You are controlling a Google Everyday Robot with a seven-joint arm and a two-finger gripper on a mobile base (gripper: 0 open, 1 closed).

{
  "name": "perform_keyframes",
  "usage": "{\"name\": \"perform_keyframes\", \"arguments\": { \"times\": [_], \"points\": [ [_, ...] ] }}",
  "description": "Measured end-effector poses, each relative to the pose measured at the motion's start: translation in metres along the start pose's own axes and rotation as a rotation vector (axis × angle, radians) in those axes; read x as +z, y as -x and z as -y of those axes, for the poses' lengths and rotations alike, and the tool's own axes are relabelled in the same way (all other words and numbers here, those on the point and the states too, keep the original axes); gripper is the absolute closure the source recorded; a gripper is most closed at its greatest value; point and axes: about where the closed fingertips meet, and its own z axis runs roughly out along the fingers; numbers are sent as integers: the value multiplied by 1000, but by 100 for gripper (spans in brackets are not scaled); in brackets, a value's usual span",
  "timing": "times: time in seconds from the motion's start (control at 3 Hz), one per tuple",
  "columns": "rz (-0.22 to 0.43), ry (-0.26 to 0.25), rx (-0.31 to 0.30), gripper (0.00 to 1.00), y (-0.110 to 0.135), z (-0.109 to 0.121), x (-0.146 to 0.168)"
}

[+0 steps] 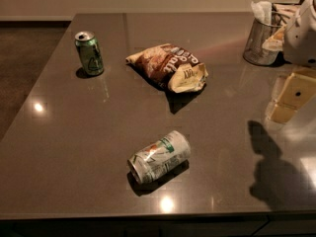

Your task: Place 7up can upright

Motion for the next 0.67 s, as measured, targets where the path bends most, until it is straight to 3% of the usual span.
{"name": "perform_keyframes", "arguments": {
  "times": [0.67],
  "points": [
    [13,10,-18,0,7,-3,0]
  ]
}}
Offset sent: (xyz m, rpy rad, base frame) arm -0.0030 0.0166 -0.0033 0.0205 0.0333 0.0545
